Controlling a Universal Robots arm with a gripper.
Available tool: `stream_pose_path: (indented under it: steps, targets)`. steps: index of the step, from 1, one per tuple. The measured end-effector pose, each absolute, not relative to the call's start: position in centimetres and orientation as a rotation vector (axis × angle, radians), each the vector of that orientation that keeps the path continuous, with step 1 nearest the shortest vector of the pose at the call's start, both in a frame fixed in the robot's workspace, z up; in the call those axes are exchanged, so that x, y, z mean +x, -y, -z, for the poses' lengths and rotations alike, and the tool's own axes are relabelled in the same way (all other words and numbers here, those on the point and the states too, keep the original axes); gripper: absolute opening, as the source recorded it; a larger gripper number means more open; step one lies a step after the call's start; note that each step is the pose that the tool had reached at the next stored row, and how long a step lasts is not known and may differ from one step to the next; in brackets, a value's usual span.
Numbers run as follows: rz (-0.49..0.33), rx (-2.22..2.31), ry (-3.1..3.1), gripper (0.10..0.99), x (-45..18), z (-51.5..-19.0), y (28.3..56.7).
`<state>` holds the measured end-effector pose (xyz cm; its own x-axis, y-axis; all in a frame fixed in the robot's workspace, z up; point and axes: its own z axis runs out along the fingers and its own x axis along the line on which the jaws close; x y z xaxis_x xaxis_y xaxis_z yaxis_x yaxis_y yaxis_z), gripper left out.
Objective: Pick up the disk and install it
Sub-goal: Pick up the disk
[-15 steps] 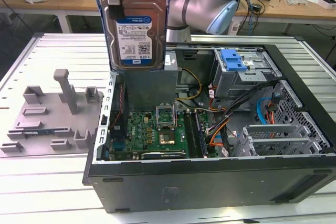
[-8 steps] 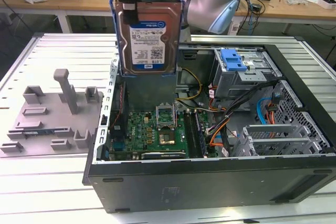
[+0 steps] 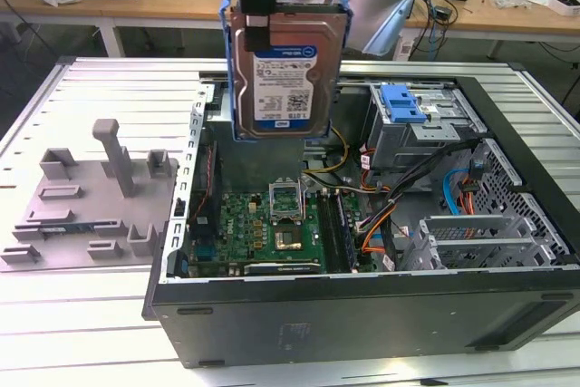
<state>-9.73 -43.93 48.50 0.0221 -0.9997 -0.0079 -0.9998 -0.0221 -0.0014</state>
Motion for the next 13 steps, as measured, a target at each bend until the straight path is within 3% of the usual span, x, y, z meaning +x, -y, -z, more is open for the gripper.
stream_pose_path:
  steps: [13]
  targets:
    - [-0.009,-2.24,-2.192,0.369,-6.6,-48.4,46.6]
